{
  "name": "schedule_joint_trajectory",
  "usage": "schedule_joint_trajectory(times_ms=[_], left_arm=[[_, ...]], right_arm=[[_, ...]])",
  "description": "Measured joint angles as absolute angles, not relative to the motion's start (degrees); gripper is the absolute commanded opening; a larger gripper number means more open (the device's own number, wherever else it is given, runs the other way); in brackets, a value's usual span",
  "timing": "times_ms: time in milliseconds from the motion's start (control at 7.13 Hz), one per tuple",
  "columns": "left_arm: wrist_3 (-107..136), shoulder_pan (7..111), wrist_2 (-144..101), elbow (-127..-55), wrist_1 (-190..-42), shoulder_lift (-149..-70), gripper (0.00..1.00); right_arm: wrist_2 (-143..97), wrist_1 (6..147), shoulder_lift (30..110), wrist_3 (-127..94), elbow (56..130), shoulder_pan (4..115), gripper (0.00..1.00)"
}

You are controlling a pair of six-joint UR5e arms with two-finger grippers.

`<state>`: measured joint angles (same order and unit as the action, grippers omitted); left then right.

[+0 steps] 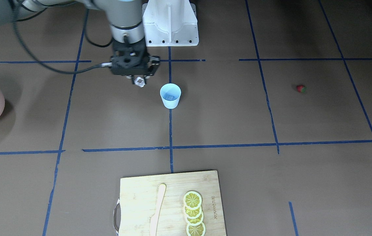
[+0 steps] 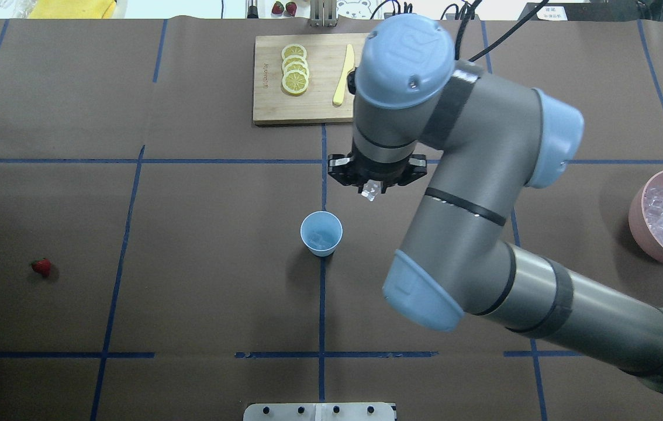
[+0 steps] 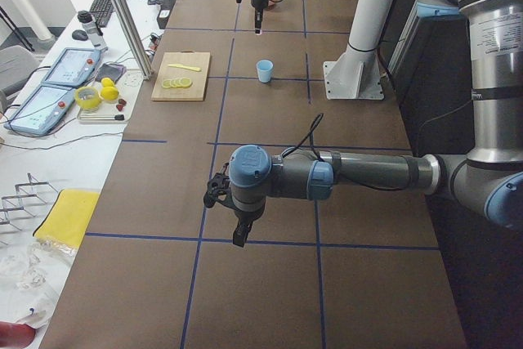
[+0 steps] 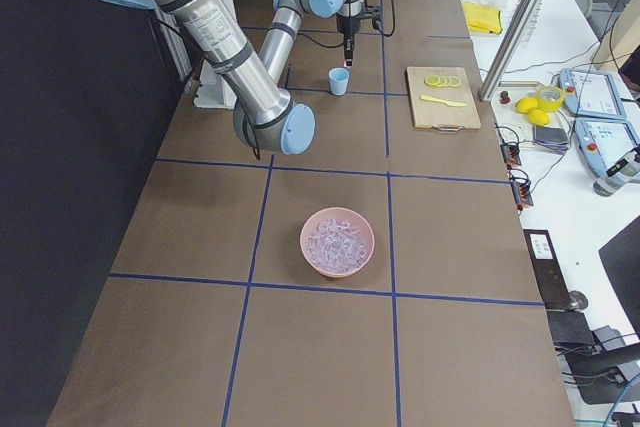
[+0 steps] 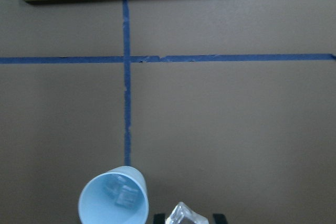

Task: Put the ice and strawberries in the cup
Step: 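Carry the ice cube with the right gripper over the cup, then open the right gripper to drop the ice cube into the cup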

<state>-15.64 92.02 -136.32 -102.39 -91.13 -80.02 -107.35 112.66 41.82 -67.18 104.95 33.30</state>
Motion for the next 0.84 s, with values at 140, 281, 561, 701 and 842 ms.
schedule_joint_trajectory(times_ms=[140,281,561,701,842], left_arm=[[-15.6,92.0,-136.3,-102.4,-91.1,-80.0,1.00],[-15.6,92.0,-136.3,-102.3,-91.1,-80.0,1.00],[-15.6,92.0,-136.3,-102.4,-91.1,-80.0,1.00],[-15.6,92.0,-136.3,-102.4,-91.1,-80.0,1.00],[-15.6,92.0,-136.3,-102.3,-91.1,-80.0,1.00]], right_arm=[[-105.8,112.2,39.2,-69.7,102.2,31.5,0.03],[-104.4,110.2,37.4,-71.5,98.8,30.1,0.03],[-102.1,104.6,36.4,-73.7,92.7,28.3,0.03],[-101.6,103.6,36.4,-74.0,91.6,27.7,0.23],[-101.4,103.3,36.6,-74.1,91.2,27.3,0.89]])
